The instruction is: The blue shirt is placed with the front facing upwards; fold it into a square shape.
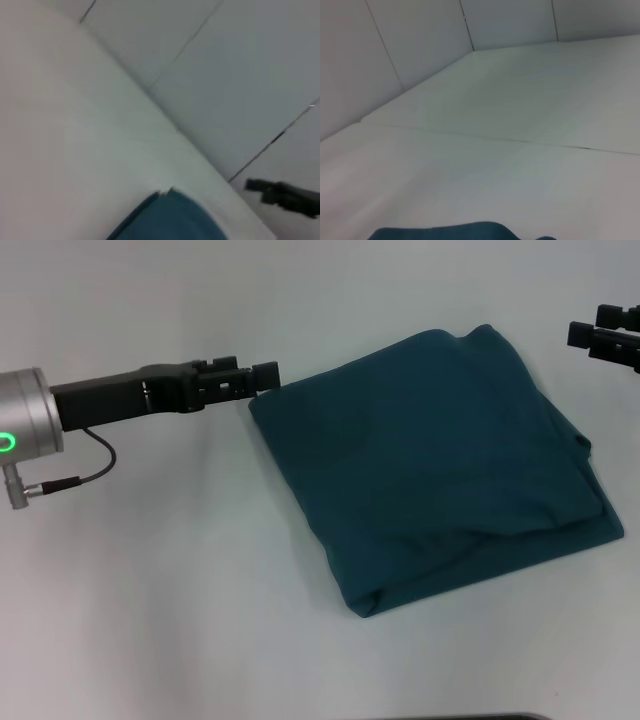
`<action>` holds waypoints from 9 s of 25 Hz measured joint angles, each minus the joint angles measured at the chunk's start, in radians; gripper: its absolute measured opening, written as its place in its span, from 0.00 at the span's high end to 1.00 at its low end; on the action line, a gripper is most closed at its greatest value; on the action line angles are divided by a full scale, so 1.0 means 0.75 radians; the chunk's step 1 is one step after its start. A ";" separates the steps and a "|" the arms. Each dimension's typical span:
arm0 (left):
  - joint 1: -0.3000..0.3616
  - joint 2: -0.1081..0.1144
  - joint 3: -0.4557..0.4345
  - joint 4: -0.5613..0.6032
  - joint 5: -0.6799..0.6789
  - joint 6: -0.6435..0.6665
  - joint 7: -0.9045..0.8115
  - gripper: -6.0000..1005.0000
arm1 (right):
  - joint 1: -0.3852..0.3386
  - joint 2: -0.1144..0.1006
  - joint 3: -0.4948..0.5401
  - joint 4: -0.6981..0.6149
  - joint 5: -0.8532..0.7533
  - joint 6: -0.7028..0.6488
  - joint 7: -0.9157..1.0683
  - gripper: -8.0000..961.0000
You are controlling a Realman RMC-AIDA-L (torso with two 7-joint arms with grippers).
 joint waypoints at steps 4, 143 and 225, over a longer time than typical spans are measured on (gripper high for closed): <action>-0.074 0.022 0.003 0.093 0.105 -0.035 -0.130 0.04 | -0.003 0.000 0.009 -0.042 -0.003 -0.041 0.040 0.35; -0.336 -0.012 0.191 0.244 0.471 -0.019 -0.735 0.92 | -0.030 -0.021 0.011 -0.120 -0.026 -0.077 0.075 0.36; -0.090 0.057 -0.420 0.073 0.399 0.324 -0.182 0.10 | 0.173 -0.043 -0.140 0.185 -0.176 -0.230 0.237 0.35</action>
